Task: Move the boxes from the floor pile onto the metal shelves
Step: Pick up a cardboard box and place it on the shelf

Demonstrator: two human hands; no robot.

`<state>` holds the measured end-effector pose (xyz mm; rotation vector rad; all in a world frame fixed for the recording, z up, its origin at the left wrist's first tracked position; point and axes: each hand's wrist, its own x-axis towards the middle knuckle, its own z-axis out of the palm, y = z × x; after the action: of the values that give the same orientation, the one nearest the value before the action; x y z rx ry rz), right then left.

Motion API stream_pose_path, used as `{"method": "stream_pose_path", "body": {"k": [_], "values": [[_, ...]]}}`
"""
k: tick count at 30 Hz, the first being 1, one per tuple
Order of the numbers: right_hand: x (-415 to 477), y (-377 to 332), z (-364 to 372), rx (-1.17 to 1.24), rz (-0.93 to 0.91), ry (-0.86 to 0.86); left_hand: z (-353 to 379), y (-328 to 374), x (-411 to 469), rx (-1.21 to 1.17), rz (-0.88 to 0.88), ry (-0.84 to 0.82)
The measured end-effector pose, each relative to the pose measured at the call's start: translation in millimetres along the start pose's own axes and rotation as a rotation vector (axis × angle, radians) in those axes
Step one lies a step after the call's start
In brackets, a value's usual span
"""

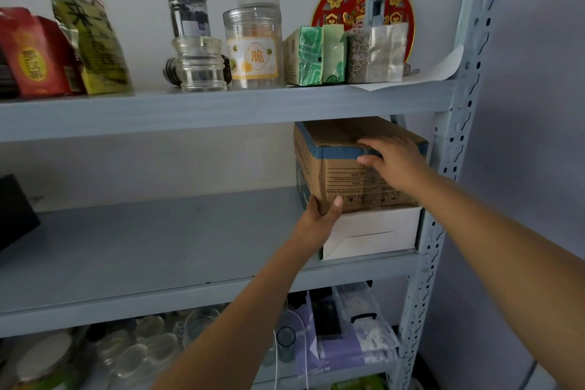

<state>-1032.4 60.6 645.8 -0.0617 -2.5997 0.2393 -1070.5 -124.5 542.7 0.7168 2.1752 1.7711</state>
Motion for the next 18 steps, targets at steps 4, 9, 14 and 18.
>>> {"method": "stream_pose_path", "body": {"k": [4, 9, 14, 18], "values": [[-2, 0, 1, -0.013, 0.020, 0.019, -3, 14, -8, -0.001, -0.022, -0.036], [-9, -10, 3, -0.008, 0.044, 0.034, -4, 23, -17, 0.003, -0.042, -0.029], [-52, -42, -11, 0.348, 0.061, 0.294, 1, 50, -32, -0.097, -0.064, 0.145], [-89, -64, -22, 0.792, 0.202, 0.250, 8, 67, -55, -0.074, 0.034, 0.269]]}}
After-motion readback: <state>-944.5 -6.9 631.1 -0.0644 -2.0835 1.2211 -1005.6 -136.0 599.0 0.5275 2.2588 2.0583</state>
